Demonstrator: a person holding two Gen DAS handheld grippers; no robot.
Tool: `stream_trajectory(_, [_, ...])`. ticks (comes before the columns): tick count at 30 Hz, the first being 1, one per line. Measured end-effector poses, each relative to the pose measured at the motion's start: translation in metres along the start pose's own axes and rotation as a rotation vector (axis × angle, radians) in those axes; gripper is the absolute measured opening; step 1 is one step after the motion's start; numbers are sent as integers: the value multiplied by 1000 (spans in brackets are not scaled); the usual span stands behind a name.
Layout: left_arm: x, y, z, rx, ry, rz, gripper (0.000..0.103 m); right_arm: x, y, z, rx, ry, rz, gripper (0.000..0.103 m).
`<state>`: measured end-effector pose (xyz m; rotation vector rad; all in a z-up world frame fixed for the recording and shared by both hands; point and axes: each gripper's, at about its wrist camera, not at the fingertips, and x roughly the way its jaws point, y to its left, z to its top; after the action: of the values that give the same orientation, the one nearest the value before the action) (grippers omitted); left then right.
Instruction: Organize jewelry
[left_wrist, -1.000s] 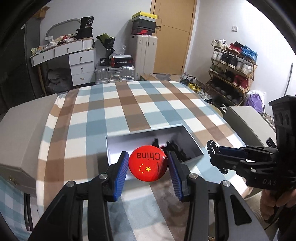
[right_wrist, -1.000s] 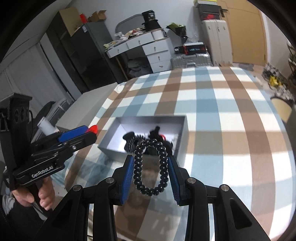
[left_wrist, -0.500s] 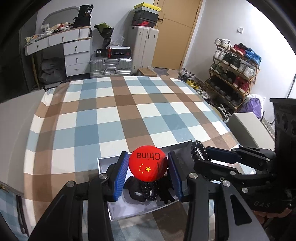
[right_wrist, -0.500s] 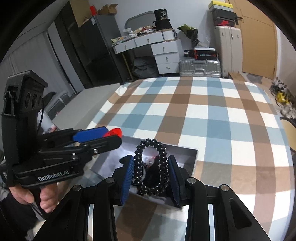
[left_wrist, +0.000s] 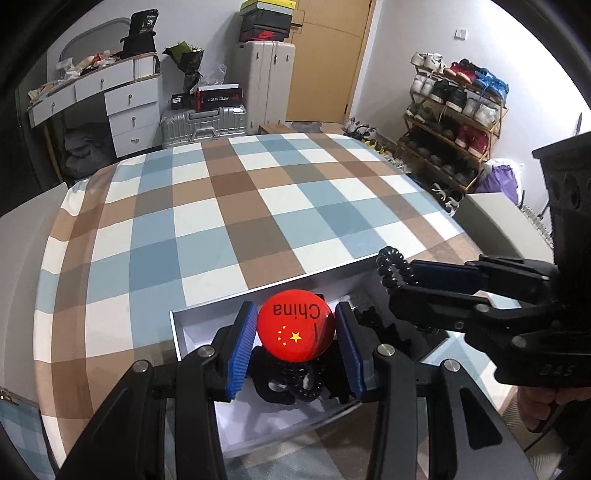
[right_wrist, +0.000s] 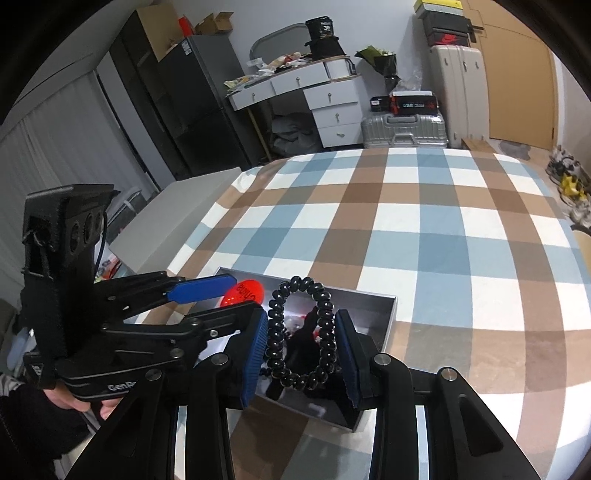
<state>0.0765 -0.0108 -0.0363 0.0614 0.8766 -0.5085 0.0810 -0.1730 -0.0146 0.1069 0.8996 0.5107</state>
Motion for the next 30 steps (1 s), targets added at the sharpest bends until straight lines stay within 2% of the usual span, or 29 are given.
stream_trajectory(4, [5,5,0,-26,16,-9,37,5,-1,-1,-7,4,-34,36])
stream_trajectory(7, [7,4,-2,-22,14,12,37,6,-2,-2,-6,4,-60,37])
stream_trajectory(14, [10,5,-2,-26,6,14,38,5,-5,-1,12,-4,-66,39])
stream_trajectory(21, [16,9,-2,-53,26,1,38,6,-6,-3,3,-13,-81,46])
stream_trajectory(24, [13,10,-1,-44,19,7,50,2,-7,-2,5,-30,-68,50])
stream_trajectory(25, [11,10,-2,-42,10,4,61,0,-8,-2,7,-37,-65,53])
stream_trajectory(26, [8,11,-2,-43,-6,5,67,-1,-8,-2,8,-41,-62,55])
stream_trajectory(30, [-1,11,-2,-45,-58,14,69,-9,-12,-1,23,-77,-40,60])
